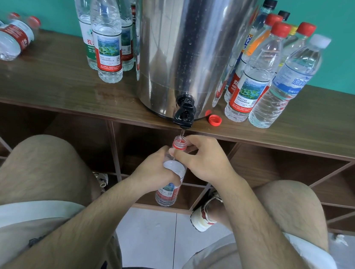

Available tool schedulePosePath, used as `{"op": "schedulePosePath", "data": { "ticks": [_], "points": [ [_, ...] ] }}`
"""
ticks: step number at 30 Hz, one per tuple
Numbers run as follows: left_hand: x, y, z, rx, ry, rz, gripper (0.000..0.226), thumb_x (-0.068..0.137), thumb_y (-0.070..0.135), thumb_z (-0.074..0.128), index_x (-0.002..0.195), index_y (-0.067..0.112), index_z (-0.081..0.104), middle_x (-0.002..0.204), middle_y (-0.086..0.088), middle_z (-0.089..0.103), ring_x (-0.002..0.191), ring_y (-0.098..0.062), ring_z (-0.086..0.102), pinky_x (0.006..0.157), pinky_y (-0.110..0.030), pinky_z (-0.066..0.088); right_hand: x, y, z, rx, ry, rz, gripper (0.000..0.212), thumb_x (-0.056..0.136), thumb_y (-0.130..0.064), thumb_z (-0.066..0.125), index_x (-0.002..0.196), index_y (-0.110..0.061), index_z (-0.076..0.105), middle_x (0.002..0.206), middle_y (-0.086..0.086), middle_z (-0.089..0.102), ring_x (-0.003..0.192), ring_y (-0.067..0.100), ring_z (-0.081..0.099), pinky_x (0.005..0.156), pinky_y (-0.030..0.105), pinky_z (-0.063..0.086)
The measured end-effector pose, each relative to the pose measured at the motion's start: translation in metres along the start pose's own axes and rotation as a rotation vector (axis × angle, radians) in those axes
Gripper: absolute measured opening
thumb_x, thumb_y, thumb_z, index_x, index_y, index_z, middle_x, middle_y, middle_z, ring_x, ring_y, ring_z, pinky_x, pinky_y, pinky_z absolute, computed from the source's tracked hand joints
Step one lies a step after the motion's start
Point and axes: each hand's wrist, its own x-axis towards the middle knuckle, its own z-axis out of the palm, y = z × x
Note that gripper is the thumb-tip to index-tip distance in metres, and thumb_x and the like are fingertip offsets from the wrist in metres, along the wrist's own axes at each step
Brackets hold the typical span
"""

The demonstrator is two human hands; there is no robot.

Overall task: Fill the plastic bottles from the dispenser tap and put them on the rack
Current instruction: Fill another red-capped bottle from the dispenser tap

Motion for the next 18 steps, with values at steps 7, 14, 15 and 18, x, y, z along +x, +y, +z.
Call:
{"op": "schedulePosePath", "data": {
  "ticks": [7, 14, 15, 18],
  "points": [
    [0.004, -0.004, 0.001, -0.011, 0.007, 0.008, 0.077, 0.077, 0.013, 0.086, 0.142, 0.029, 0.046, 0.130, 0.003, 0.061, 0.121, -0.019, 0.058, 0.094, -0.034, 0.051, 0.000, 0.002, 0.000, 0.024, 0.005, -0.006, 0.026, 0.091, -0.043, 0.078, 0.102, -0.020, 0.080, 0.094, -0.009, 0.077, 0.089, 0.006, 0.070, 0.083, 0.042, 0.060],
    [0.011, -0.006, 0.003, 0.004, 0.027, 0.026, 0.077, 0.079, 0.016, 0.087, 0.142, 0.027, 0.044, 0.131, 0.003, 0.059, 0.117, -0.016, 0.056, 0.092, -0.032, 0.049, -0.001, 0.000, -0.001, 0.045, 0.030, -0.025, 0.026, 0.091, -0.043, 0.078, 0.104, -0.020, 0.080, 0.096, -0.008, 0.077, 0.092, 0.009, 0.071, 0.086, 0.045, 0.059],
    [0.012, -0.007, 0.003, 0.004, 0.031, 0.025, 0.078, 0.079, 0.016, 0.087, 0.143, 0.027, 0.043, 0.131, 0.003, 0.058, 0.115, -0.014, 0.054, 0.091, -0.031, 0.048, -0.001, 0.000, -0.002, 0.047, 0.033, -0.027, 0.027, 0.091, -0.043, 0.078, 0.105, -0.020, 0.080, 0.097, -0.008, 0.077, 0.092, 0.009, 0.071, 0.086, 0.045, 0.059],
    [0.015, -0.007, 0.005, -0.005, 0.049, 0.019, 0.081, 0.079, 0.016, 0.087, 0.144, 0.027, 0.040, 0.127, 0.006, 0.055, 0.112, -0.012, 0.052, 0.089, -0.030, 0.047, -0.001, 0.000, -0.001, 0.052, 0.048, -0.045, 0.029, 0.091, -0.043, 0.078, 0.109, -0.020, 0.080, 0.100, -0.009, 0.078, 0.095, 0.008, 0.071, 0.087, 0.044, 0.060]
  ]
}}
